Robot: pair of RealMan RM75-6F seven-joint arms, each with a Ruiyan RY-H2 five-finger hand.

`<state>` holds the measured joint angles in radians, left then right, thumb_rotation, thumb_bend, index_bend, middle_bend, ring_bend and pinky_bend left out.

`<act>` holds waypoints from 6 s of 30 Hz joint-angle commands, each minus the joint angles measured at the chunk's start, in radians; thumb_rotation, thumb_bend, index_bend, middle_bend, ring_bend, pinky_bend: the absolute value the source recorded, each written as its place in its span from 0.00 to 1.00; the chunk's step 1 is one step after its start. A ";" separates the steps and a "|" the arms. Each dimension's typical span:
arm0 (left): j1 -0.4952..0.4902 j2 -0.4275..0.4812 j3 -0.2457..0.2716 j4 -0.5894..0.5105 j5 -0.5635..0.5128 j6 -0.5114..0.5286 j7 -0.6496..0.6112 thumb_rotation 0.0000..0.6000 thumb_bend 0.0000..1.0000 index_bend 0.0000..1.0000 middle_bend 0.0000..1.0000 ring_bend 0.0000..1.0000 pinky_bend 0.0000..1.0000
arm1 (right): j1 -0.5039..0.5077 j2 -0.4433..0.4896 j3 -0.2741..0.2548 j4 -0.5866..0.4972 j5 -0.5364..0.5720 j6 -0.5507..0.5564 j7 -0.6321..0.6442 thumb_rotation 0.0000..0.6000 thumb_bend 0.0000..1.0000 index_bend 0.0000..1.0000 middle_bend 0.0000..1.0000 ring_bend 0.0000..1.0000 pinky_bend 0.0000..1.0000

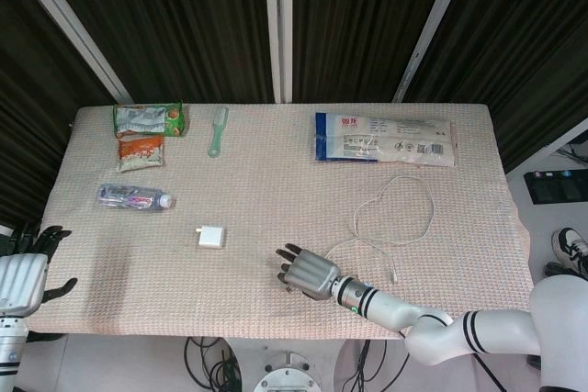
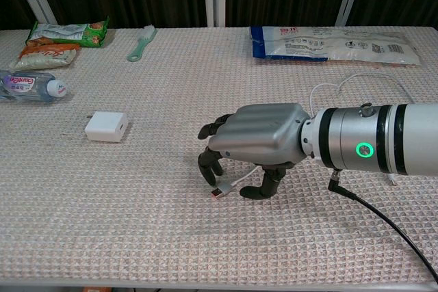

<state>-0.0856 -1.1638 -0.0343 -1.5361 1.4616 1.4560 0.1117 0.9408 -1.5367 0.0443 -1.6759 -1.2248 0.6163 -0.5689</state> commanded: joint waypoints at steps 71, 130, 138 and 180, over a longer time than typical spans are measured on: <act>-0.007 -0.009 0.009 0.040 0.011 -0.012 -0.047 1.00 0.12 0.22 0.18 0.03 0.00 | -0.061 -0.139 -0.066 0.017 0.067 0.285 -0.151 1.00 0.33 0.53 0.36 0.11 0.09; -0.575 -0.293 -0.087 0.158 -0.156 -0.677 0.101 1.00 0.13 0.24 0.23 0.08 0.01 | -0.320 0.184 0.039 -0.104 -0.105 0.642 -0.079 1.00 0.34 0.53 0.50 0.28 0.15; -0.573 -0.281 -0.062 0.117 -0.165 -0.662 0.095 1.00 0.15 0.27 0.24 0.08 0.01 | -0.329 0.186 0.045 -0.094 -0.110 0.620 -0.044 1.00 0.34 0.53 0.50 0.28 0.15; -0.611 -0.310 -0.134 0.040 -0.300 -0.525 0.205 1.00 0.28 0.47 0.45 0.26 0.08 | -0.286 0.136 0.129 -0.067 -0.049 0.496 0.013 1.00 0.34 0.54 0.49 0.28 0.17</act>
<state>-0.6864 -1.4854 -0.1472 -1.4641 1.1947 0.9140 0.2773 0.6336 -1.3796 0.1570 -1.7515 -1.2945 1.1346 -0.5454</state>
